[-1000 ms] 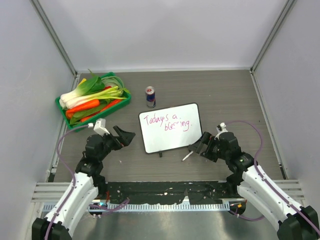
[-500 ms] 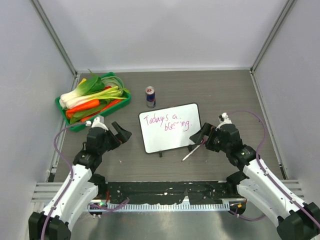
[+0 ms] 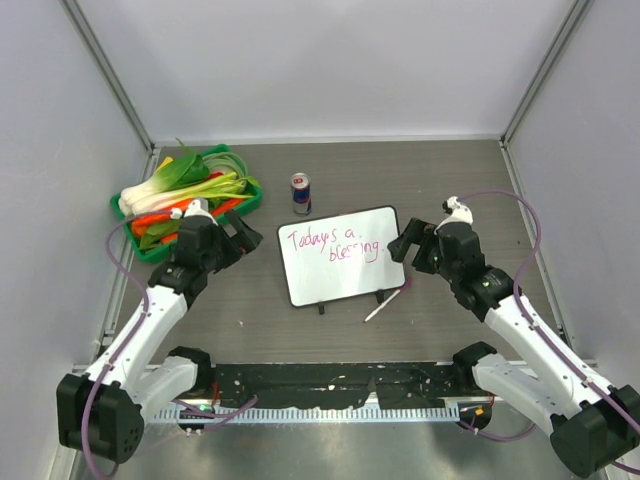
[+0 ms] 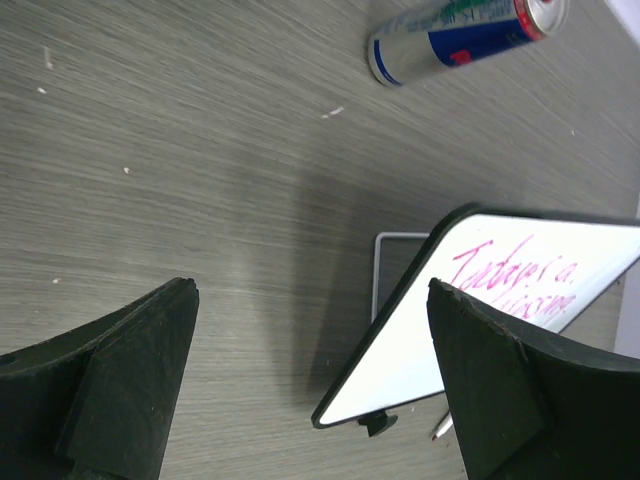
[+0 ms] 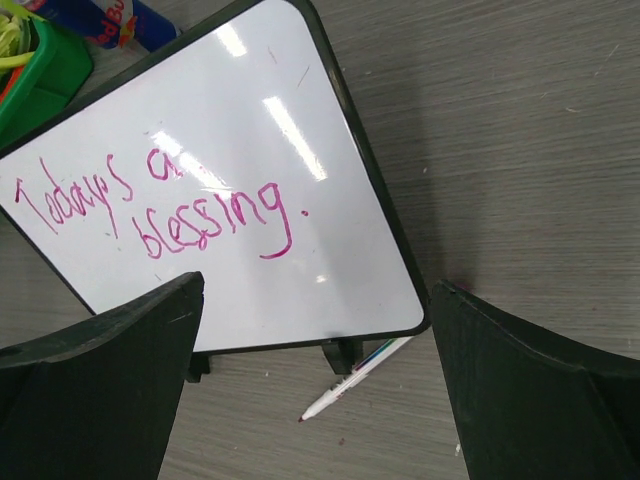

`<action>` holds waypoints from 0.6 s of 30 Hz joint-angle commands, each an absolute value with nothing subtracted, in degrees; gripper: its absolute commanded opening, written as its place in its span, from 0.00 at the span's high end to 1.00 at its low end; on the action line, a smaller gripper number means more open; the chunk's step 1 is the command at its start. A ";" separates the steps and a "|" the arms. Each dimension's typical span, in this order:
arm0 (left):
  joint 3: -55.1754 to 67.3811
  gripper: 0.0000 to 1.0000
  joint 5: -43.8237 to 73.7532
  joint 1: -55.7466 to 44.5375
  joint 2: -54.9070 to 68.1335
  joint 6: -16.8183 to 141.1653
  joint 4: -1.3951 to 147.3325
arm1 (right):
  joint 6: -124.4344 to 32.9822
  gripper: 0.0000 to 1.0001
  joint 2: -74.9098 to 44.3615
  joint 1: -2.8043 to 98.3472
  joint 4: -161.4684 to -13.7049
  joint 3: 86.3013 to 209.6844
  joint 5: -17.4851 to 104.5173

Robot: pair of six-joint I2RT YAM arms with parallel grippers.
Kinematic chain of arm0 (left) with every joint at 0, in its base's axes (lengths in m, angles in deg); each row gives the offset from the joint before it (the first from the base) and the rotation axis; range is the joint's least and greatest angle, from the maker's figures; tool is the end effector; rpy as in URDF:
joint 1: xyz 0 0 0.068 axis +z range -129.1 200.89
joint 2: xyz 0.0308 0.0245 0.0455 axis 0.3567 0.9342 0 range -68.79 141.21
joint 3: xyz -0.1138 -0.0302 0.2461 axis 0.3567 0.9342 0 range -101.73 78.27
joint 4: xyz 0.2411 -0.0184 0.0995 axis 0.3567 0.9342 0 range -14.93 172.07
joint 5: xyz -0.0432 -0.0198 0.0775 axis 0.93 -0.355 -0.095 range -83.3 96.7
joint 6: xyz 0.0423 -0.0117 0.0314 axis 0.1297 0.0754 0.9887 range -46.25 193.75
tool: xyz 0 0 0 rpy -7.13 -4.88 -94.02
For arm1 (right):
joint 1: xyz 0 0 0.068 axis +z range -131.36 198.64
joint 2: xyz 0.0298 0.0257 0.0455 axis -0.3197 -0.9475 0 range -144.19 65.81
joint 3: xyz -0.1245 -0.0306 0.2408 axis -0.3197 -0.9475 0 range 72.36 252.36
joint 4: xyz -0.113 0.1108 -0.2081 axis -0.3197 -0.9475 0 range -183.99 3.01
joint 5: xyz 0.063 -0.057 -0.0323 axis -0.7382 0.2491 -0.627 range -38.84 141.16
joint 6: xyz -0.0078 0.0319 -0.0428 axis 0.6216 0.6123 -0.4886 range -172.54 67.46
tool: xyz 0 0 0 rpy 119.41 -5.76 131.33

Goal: Write a sentence on the whiteboard
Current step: Reset both arms

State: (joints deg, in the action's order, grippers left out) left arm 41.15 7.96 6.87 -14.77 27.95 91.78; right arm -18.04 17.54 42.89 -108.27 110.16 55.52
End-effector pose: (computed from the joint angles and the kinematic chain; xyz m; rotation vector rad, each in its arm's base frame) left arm 0.2017 -0.0512 0.2526 -0.5963 2.1431 -0.6158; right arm 0.1736 0.0753 0.2673 0.2396 2.1551 0.5206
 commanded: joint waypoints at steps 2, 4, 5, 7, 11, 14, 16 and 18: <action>35.39 0.00 1.79 6.74 -11.50 28.84 94.84 | -21.68 0.01 17.73 42.73 -105.63 112.26 62.13; 34.07 0.00 1.34 6.74 -10.00 29.45 94.85 | -21.52 0.01 18.25 42.73 -104.40 111.91 65.02; 33.28 0.00 0.73 6.74 -9.30 30.15 94.85 | -21.43 0.01 18.43 42.73 -102.91 111.04 66.09; 31.96 0.00 -1.37 6.83 -8.33 32.26 95.46 | -22.92 0.04 19.75 42.73 -98.97 108.94 69.08; 31.16 0.00 -5.06 6.74 -9.63 37.62 95.73 | -29.77 0.10 24.58 42.73 -88.61 103.40 75.49; 33.44 0.00 -7.53 6.74 -12.27 39.56 92.05 | -35.56 0.09 28.87 42.73 -77.11 96.56 82.42; 36.24 0.00 -6.49 6.66 -14.81 41.84 88.19 | -38.12 0.06 30.82 42.73 -72.08 92.86 86.13; 39.93 0.01 -6.30 6.74 -17.36 43.95 82.92 | -42.07 0.03 31.18 42.73 -68.03 90.39 87.71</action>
State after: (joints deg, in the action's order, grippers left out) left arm 35.18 -4.00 6.87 -12.43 38.12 92.59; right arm -32.97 29.67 42.89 -83.66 94.77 78.25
